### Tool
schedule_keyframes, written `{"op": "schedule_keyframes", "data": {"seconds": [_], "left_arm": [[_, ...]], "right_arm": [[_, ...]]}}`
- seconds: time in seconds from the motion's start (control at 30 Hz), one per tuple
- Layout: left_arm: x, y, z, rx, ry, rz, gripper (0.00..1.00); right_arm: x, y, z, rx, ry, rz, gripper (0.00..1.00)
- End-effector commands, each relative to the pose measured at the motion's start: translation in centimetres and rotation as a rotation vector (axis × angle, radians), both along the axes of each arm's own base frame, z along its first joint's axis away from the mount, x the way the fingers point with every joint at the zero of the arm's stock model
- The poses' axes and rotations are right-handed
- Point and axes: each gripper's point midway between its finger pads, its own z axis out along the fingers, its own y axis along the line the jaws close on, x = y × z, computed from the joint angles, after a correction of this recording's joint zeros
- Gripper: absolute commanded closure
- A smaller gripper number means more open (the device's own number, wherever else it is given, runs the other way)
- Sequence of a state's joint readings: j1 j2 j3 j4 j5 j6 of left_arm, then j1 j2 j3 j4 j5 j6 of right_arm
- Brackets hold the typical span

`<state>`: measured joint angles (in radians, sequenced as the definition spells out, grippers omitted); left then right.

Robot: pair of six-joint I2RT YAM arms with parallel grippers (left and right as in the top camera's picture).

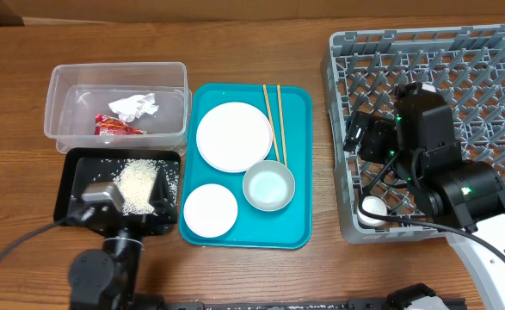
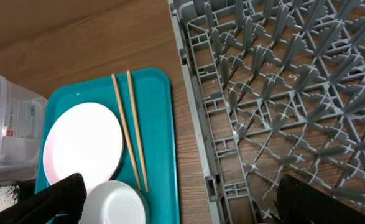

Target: Sort waste into correct bins and load items into the dishwasher

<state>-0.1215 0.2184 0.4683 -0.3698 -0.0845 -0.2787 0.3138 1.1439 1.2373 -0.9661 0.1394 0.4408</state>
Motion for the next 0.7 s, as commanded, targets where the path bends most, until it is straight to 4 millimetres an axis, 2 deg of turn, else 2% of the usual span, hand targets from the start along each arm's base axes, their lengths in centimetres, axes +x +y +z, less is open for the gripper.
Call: {"op": "schedule_keyframes", "data": {"seconds": [0.0,0.17,0.2,0.33,0.67], "left_arm": [[-0.1,-0.3,-3.3,0.039,0.006,-0.028,0.0],[-0.1,-0.3,-6.9,0.042,0.02,-0.027,0.0],[0.1,-0.3,-8.2,0.043,0.032,-0.027,0.0],[0.8,-0.4,-11.2,0.045,0.066,-0.029,0.0],[1.2,-0.5,-10.7,0.037,0.019,-0.027,0.0]], "right_arm": [[0.2,-0.2,0.4,0.001,-0.013,-0.01,0.0],[0.2,-0.2,0.4,0.001,-0.013,-0.01,0.0],[0.2,-0.2,0.4,0.001,-0.013,-0.01,0.0],[0.2,-0.2,0.4,0.001,-0.013,-0.01,0.0],[0.2,-0.2,0.4,0.001,-0.013,-0.01,0.0]]}}
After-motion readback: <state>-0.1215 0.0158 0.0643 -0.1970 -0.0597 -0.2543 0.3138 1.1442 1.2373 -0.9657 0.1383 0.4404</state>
